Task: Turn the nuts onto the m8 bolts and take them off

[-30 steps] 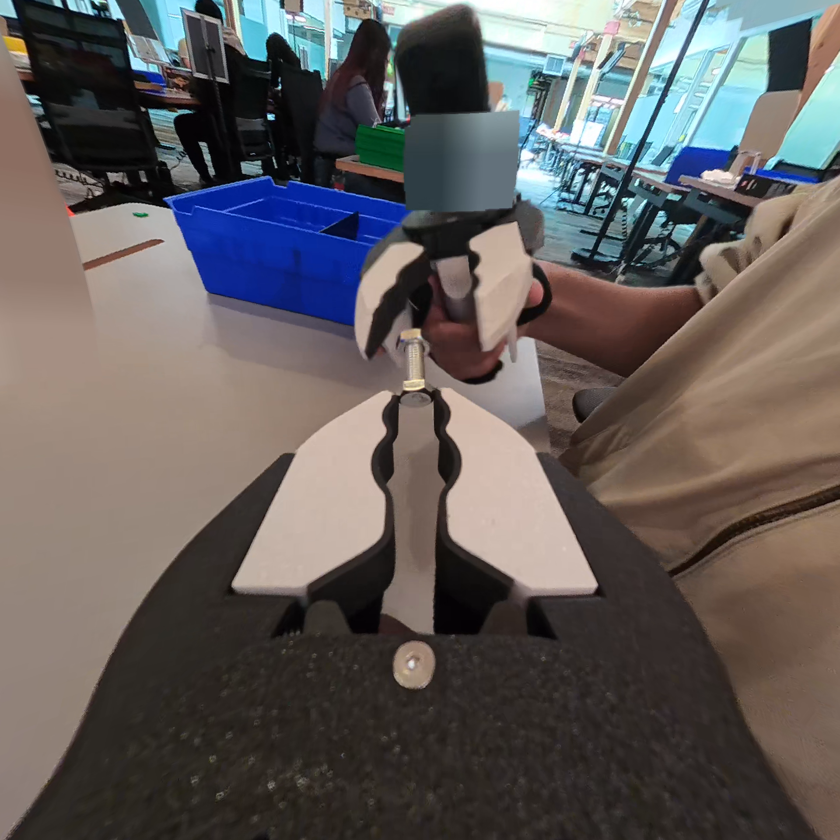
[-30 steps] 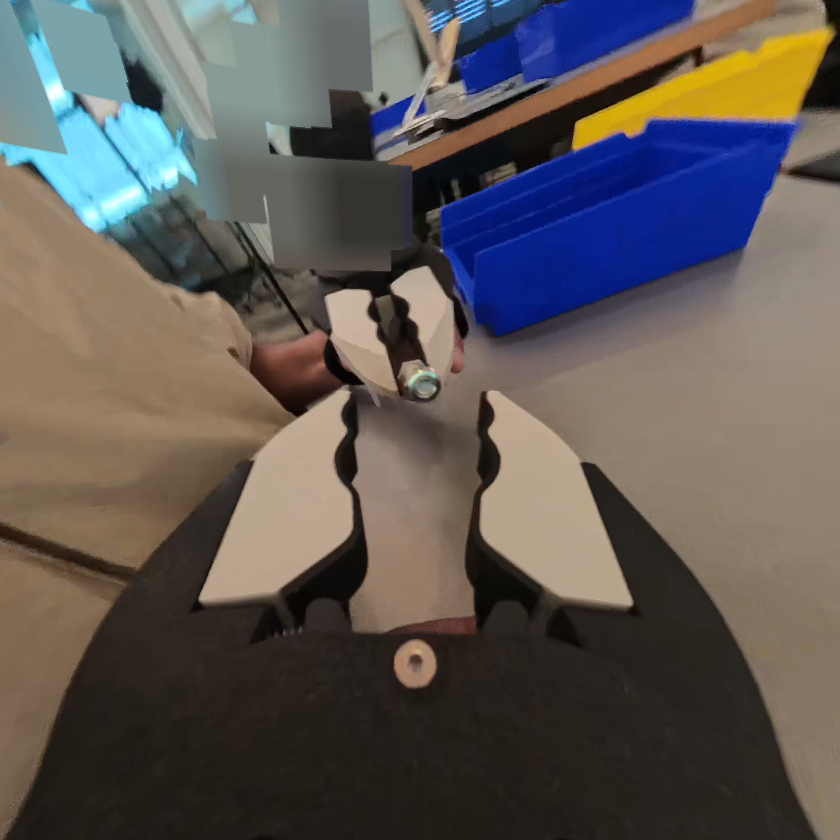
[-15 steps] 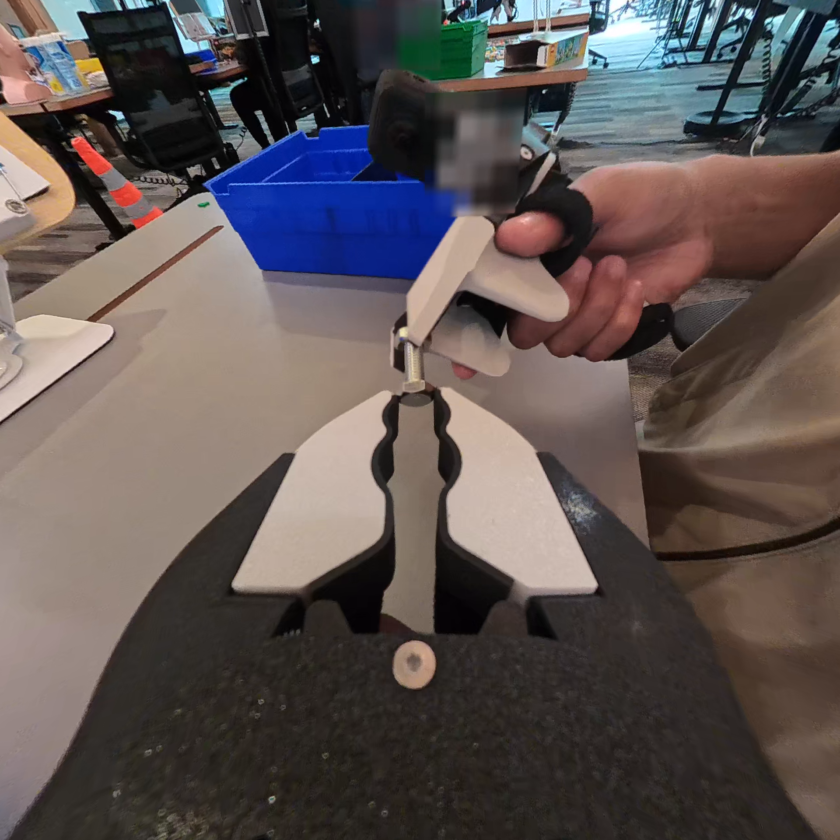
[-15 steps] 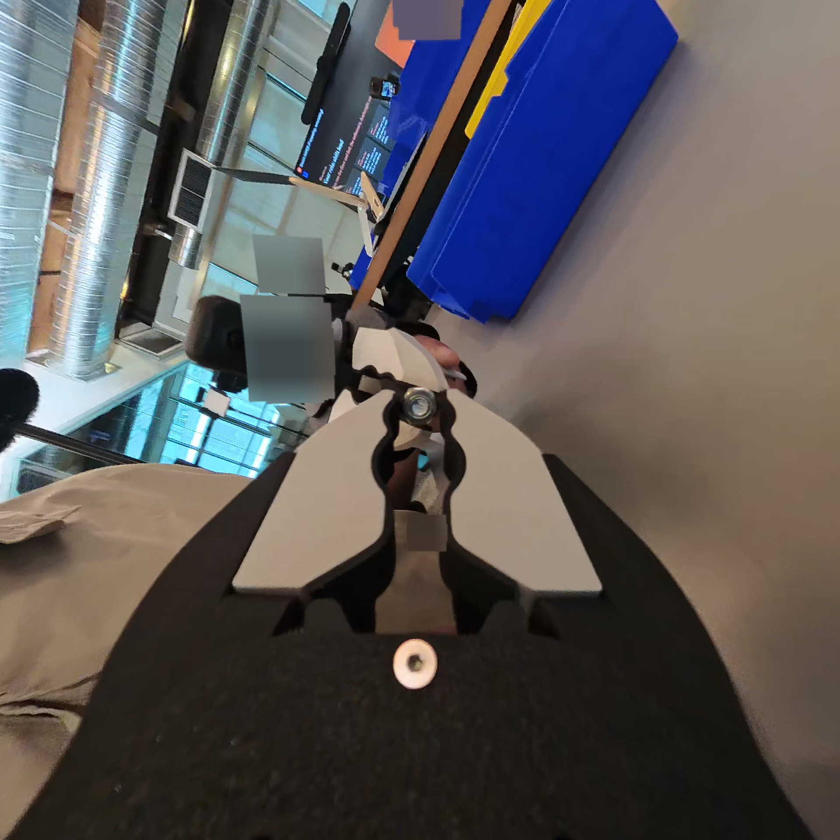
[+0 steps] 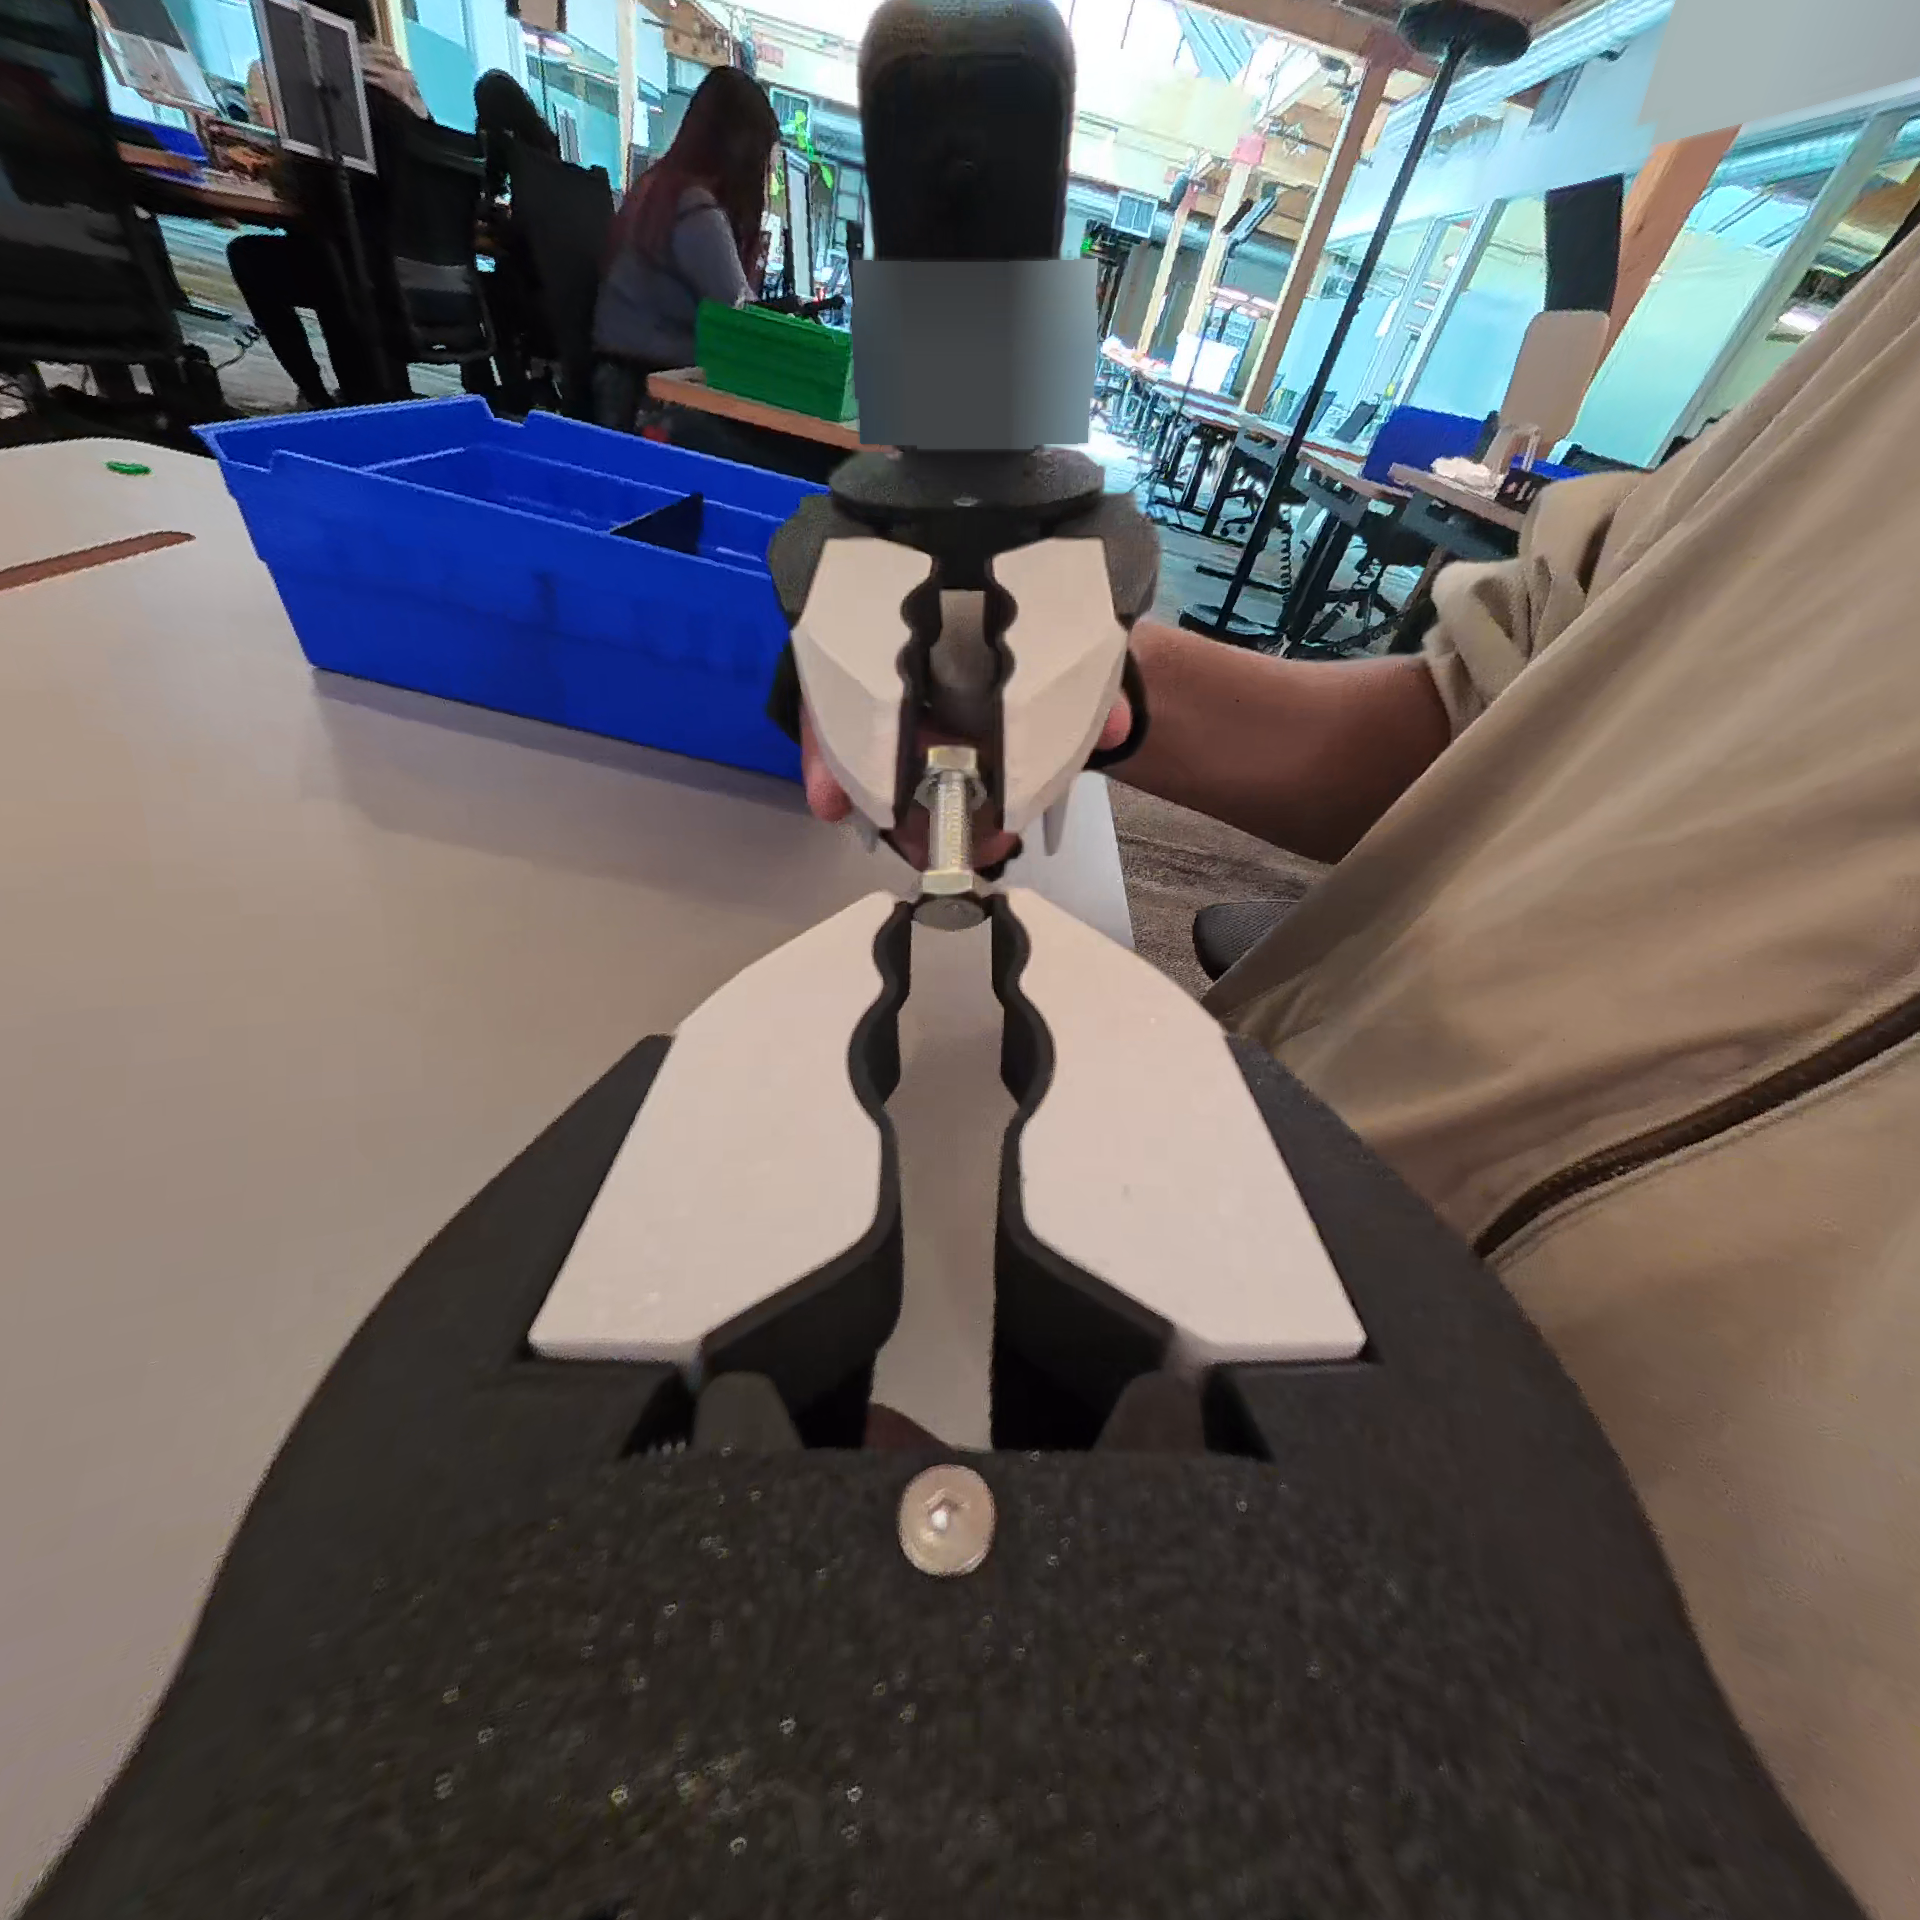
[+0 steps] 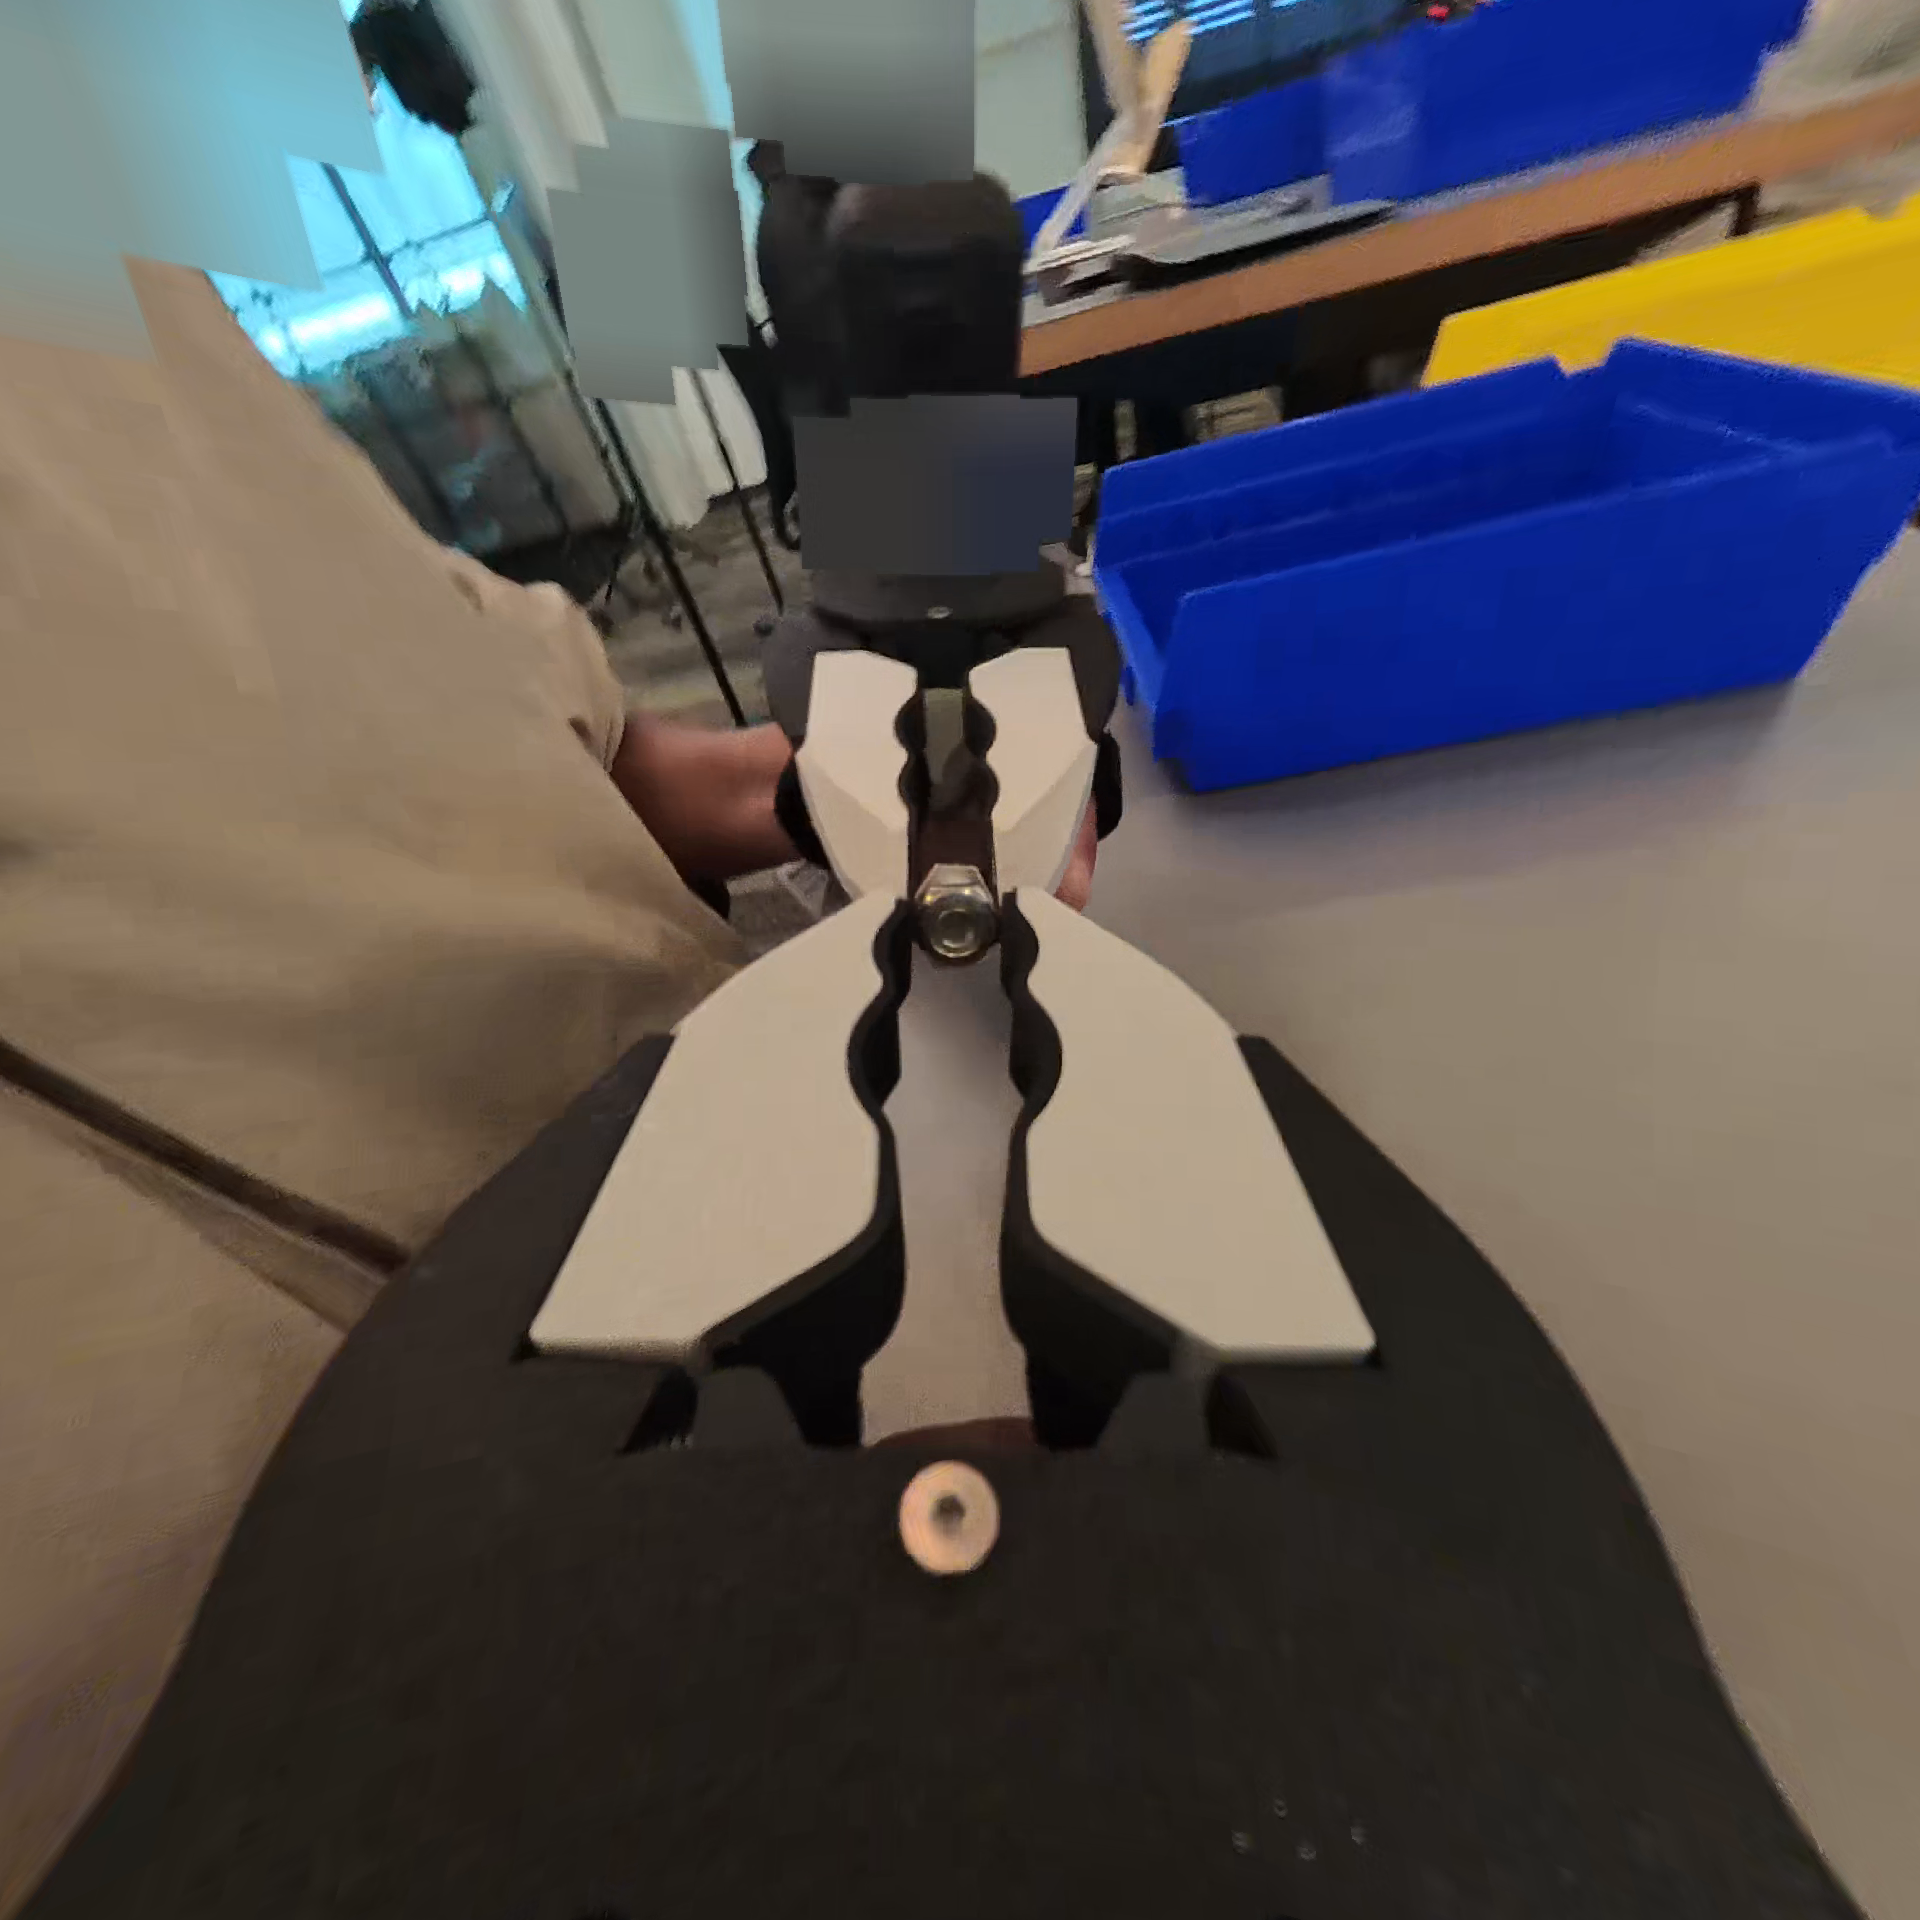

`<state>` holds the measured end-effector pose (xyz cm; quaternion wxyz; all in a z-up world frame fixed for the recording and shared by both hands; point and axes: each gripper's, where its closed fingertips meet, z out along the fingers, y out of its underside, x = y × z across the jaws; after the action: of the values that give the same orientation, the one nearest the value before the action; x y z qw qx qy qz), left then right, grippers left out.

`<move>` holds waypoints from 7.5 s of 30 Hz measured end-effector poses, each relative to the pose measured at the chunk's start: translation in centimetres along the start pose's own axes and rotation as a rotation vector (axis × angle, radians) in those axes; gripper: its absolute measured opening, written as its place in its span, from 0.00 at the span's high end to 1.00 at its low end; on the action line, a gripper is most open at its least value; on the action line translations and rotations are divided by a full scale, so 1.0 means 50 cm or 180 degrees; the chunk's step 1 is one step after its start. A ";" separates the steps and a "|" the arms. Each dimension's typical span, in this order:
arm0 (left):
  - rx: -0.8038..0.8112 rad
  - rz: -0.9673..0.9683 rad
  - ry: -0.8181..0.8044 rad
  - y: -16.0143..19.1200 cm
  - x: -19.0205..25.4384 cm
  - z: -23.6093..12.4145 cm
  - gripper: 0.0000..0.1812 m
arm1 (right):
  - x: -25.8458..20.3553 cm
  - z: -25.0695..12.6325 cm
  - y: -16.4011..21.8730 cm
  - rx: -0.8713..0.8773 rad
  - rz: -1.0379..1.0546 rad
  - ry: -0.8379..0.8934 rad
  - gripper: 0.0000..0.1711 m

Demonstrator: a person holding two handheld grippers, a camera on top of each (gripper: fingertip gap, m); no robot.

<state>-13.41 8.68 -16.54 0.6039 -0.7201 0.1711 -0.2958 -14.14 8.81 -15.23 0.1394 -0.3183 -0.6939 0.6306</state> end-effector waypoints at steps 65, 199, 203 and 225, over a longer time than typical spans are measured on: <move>0.0523 -0.1371 0.1791 -0.026 0.093 -0.031 0.92 | -0.086 0.007 -0.036 -0.0164 -0.2105 -0.0169 0.92; 0.0466 -0.1834 0.1795 -0.076 -0.025 0.001 0.92 | 0.038 -0.047 -0.084 -0.0139 -0.1979 0.0253 0.92; 0.0488 -0.1934 0.1886 -0.070 -0.024 0.004 0.92 | 0.038 -0.049 -0.079 -0.0208 -0.2181 0.0272 0.92; -0.0428 0.0594 -0.0437 -0.028 -0.120 0.006 0.92 | 0.122 -0.059 0.007 0.0433 0.0992 0.0900 0.79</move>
<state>-17.96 12.82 -16.54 0.5894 -0.7585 0.2151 -0.1762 -16.93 14.90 -16.35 0.1574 -0.4968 -0.5658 0.6390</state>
